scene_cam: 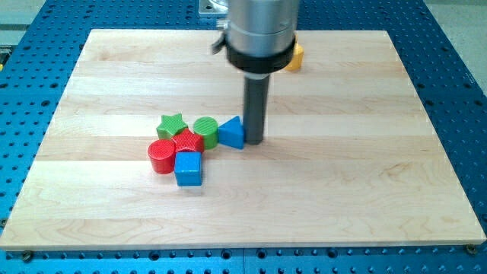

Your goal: Separate the yellow blocks

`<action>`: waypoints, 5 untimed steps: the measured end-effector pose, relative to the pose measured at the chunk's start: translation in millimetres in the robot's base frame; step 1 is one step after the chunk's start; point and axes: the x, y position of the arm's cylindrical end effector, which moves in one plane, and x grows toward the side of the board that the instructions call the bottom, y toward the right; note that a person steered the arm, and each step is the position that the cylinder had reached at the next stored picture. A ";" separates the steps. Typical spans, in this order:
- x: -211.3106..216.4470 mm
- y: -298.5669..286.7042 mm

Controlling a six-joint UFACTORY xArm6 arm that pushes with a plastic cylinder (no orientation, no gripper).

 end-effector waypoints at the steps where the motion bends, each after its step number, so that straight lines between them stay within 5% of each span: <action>1: 27.9 -18.2; 2: 49.5 -0.7; 3: 17.6 50.8; 5: -103.9 226.6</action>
